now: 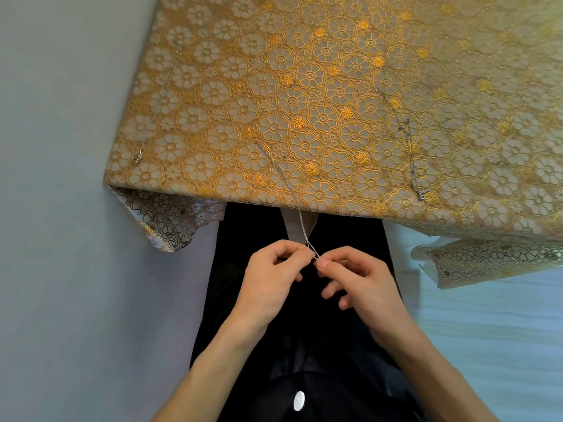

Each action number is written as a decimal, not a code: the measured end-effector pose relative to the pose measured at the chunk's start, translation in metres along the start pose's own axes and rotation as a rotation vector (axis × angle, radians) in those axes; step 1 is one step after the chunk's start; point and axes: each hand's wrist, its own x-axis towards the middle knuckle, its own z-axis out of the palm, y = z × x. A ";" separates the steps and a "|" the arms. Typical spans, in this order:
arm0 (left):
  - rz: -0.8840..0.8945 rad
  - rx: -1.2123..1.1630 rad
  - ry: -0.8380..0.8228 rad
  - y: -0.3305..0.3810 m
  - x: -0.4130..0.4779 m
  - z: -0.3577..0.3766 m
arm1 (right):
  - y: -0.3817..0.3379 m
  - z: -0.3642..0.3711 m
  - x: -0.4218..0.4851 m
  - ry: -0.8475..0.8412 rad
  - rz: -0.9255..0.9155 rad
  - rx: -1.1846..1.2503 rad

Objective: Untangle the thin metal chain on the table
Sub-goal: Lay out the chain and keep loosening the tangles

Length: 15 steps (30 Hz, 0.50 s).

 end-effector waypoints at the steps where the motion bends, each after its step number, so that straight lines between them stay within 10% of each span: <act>1: -0.019 -0.047 -0.018 0.000 0.000 0.000 | -0.001 0.001 -0.001 -0.003 0.013 0.025; 15: -0.205 -0.761 -0.246 0.008 0.005 -0.010 | -0.002 0.005 -0.008 0.028 0.051 0.141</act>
